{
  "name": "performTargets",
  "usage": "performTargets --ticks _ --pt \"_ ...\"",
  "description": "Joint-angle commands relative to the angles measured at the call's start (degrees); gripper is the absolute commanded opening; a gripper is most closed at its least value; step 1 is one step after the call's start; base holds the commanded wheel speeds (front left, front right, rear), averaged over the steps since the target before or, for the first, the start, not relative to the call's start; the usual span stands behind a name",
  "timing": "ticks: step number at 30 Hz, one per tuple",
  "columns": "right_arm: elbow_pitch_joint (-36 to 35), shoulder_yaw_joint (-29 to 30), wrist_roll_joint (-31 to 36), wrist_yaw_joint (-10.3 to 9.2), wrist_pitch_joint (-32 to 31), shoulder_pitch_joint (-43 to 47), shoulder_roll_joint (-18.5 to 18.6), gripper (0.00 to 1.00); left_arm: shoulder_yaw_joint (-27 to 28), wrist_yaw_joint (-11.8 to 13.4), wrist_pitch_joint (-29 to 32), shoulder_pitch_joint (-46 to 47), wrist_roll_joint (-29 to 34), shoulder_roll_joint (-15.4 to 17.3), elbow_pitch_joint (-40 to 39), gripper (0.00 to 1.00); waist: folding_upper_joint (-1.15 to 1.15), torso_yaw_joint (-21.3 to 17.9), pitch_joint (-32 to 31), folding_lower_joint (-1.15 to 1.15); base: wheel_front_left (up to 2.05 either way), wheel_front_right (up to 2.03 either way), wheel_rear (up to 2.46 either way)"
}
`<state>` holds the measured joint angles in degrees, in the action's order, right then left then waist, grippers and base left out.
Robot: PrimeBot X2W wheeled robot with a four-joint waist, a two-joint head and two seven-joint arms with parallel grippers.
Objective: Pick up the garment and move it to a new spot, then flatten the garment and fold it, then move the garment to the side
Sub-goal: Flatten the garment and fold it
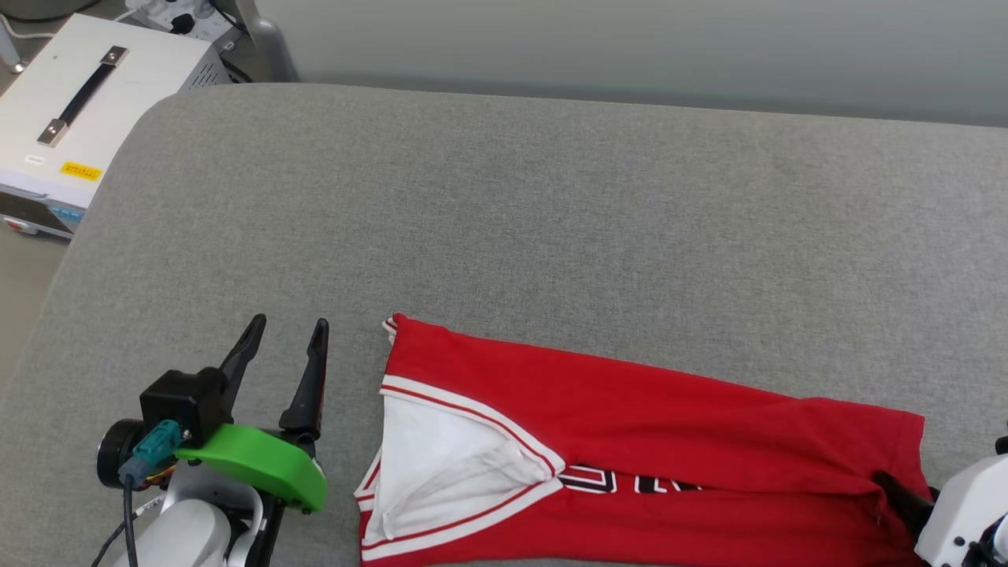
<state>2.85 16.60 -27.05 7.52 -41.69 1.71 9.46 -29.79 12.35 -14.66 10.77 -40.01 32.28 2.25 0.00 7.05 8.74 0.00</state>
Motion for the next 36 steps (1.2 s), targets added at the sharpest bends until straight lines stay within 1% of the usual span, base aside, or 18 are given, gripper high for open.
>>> performTargets --ticks 1,7,12,13,14,15,16,20,28,36 --pt "0.8 0.7 0.6 -0.03 -0.3 -1.1 -0.7 1.0 1.4 -0.8 -0.3 -1.1 1.4 -0.9 0.3 1.0 0.0 0.3 0.4 0.0 0.0 0.0 0.0" --pt "4.9 1.2 2.3 -0.03 0.0 -1.7 -2.1 1.0 5.1 -4.1 -0.3 -2.5 4.3 -3.2 1.9 1.0 0.0 0.6 1.0 0.0 0.0 0.0 0.0" --pt "7.3 -1.2 1.8 -0.03 -0.3 -1.8 -2.8 1.0 7.0 -5.8 -0.3 -2.9 5.9 -4.7 3.1 1.0 0.0 0.6 1.4 0.0 0.0 0.0 0.0" --pt "7.6 -2.0 1.4 -0.03 -0.6 -1.7 -3.0 0.84 7.3 -6.1 -0.3 -3.0 6.2 -5.0 3.4 1.0 0.0 0.5 1.4 0.0 0.0 0.0 0.0" --pt "7.8 -2.5 1.1 -0.03 -0.8 -1.7 -3.1 0.42 7.6 -6.4 -0.3 -3.0 6.5 -5.2 3.6 1.0 0.0 0.5 1.3 0.0 0.0 0.0 0.0" --pt "8.0 -2.9 0.8 -0.03 -0.9 -1.6 -3.2 0.09 7.8 -6.7 -0.3 -3.1 6.7 -5.4 3.9 1.0 0.0 0.4 1.2 0.0 0.0 0.0 0.0" --pt "8.0 -3.2 0.7 -0.03 -0.8 -1.6 -3.3 0.0 8.0 -6.9 -0.3 -3.1 6.9 -5.6 4.2 1.0 0.0 0.4 1.1 0.0 0.0 0.0 0.0" --pt "7.8 -3.7 0.7 -0.03 0.1 -1.5 -2.7 0.0 8.9 -7.9 -0.3 -3.3 7.6 -6.5 5.3 1.0 0.0 0.2 0.4 0.0 0.0 0.0 0.0" --pt "6.4 -2.1 1.5 -0.03 3.9 -1.9 1.1 0.0 10.4 -9.2 -0.3 -4.1 8.3 -7.7 6.7 1.0 0.0 -0.2 -1.0 0.0 0.0 0.0 0.0" --pt "7.6 2.0 2.3 -0.03 6.2 -2.9 6.8 0.0 11.2 -10.0 -0.3 -4.5 9.1 -8.9 7.5 1.0 0.0 -0.7 -1.7 0.0 0.0 0.0 0.0"
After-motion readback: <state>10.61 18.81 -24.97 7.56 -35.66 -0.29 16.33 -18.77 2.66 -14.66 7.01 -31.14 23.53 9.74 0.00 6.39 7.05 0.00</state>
